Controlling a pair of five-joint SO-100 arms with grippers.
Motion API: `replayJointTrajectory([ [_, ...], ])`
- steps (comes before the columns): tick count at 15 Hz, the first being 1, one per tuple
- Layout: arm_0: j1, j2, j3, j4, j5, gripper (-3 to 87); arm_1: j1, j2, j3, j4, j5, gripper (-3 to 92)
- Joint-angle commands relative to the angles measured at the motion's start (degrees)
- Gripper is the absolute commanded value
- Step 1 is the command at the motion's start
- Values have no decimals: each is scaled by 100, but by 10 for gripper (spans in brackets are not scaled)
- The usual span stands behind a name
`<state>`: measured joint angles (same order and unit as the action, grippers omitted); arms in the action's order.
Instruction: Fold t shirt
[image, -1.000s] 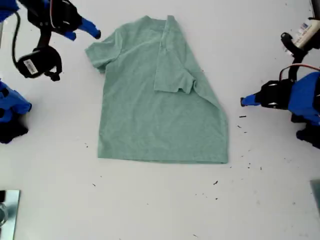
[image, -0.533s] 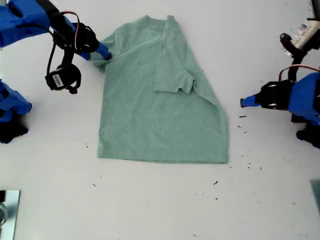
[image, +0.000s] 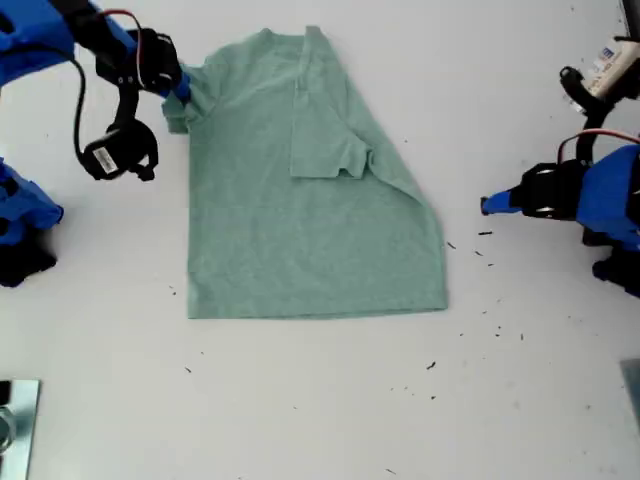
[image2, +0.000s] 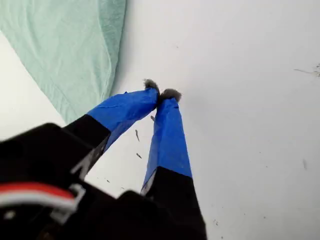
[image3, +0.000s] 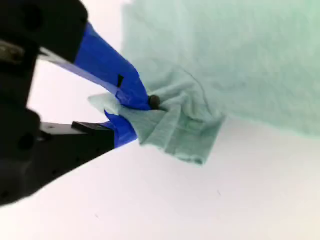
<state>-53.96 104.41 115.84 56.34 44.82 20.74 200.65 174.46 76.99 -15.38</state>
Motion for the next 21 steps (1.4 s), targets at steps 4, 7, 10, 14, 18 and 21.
replayJointTrajectory([
  [4, 527, 1178, -422, -202, 299, -2, -26, 18, 378, -105, 44, 23],
  [7, 1538, 272, -1046, -905, 299, -2, -62, 18, 378, -105, 53, 23],
  [10, 2496, -1063, -2180, -1591, 527, -2, -70, 18, 378, -105, 53, 23],
  [14, 2232, -4166, -4614, -650, 712, 271, -141, 18, 378, -105, 70, 23],
  [18, 1731, -2786, -5449, 1239, 659, 157, -105, 18, 378, -105, 53, 23],
  [21, 1292, -554, -4535, 2320, 422, 57, -88, 18, 378, -105, 62, 23],
])
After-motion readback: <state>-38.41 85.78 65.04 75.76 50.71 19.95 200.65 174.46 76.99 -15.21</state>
